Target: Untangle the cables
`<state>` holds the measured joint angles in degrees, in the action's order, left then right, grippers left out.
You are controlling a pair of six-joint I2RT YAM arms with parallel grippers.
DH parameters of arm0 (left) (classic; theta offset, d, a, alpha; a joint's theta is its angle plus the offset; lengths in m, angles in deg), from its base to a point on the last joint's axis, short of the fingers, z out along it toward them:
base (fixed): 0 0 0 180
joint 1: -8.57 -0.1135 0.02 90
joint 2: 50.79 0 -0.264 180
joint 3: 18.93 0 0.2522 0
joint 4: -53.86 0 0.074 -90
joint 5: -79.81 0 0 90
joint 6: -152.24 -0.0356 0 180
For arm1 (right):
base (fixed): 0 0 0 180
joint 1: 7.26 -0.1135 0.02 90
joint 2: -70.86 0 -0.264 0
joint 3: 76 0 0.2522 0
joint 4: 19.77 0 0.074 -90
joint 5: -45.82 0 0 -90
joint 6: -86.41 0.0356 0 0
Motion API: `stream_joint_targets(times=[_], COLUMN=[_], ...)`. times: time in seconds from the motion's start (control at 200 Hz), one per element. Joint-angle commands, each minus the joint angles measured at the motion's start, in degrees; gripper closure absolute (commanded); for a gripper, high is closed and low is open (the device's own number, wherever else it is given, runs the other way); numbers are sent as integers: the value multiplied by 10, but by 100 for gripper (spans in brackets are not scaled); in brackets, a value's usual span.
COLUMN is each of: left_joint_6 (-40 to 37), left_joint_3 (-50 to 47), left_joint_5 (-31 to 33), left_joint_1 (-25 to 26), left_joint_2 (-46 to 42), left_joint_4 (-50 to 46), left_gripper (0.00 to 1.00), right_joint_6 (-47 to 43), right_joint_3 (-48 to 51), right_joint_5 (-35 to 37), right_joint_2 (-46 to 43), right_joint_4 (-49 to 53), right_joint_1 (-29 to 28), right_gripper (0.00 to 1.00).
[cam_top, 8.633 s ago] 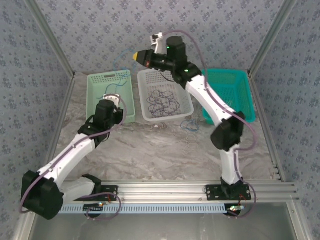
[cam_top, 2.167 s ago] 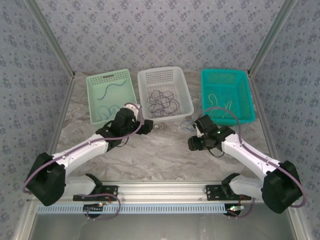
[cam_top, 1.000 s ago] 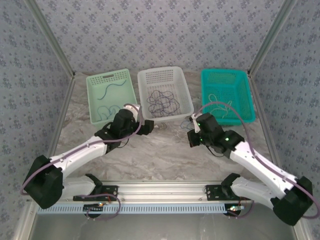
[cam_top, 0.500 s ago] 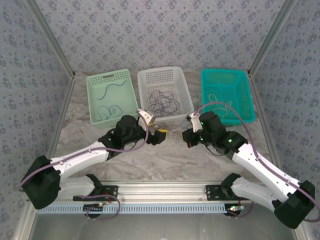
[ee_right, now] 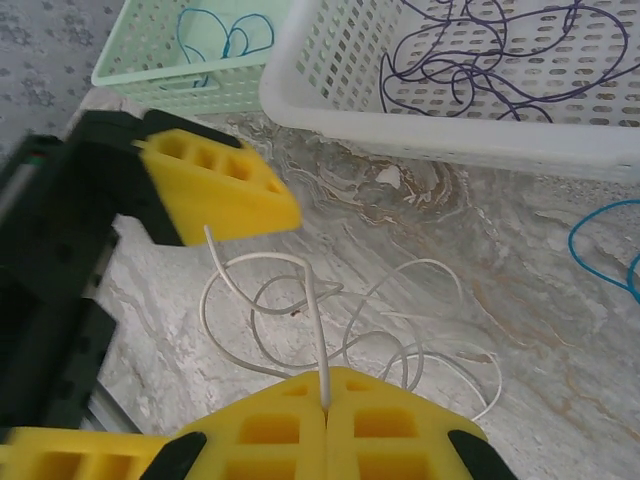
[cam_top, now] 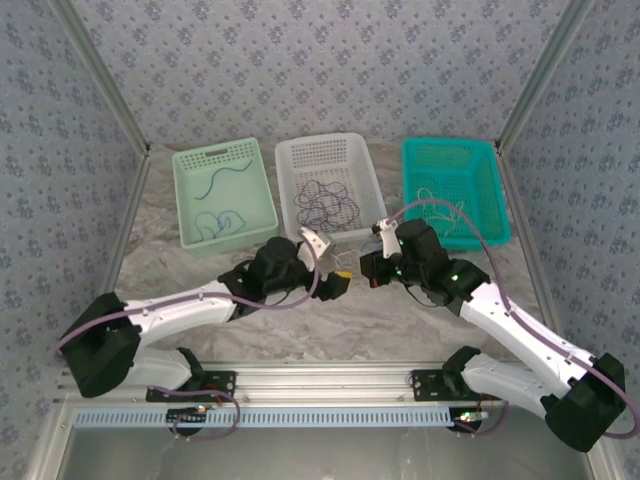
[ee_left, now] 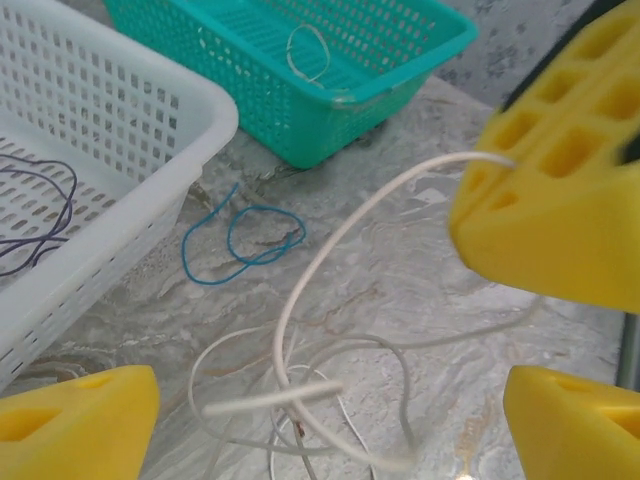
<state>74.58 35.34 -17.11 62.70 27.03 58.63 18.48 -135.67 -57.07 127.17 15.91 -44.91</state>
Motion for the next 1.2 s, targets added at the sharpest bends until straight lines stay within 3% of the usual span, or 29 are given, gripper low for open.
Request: stream_joint_targets(times=[0.0,0.325,0.525,0.919,1.194], left_joint_6=[23,62,66,76,72], left_joint_3=[23,59,94,51,45], left_joint_5=[59,119,150,233,235], left_joint_1=[3,3,3,3,3], left_joint_2=[14,73,119,105,101], left_joint_4=[11,8,-61,-136,-139], left_gripper=[11,13,36,53,73], right_joint_6=[19,46,29,24,55], right_joint_3=[-15,-9,-36,-45,-21], right_joint_5=[-23,-57,-49,-110,-124], right_joint_2=[-6,-36,-58,-151,-161], right_joint_4=[-19,-43,14,107,73], right_joint_1=[-5,-8,11,167,200], right_gripper=[100,100,100,100,100])
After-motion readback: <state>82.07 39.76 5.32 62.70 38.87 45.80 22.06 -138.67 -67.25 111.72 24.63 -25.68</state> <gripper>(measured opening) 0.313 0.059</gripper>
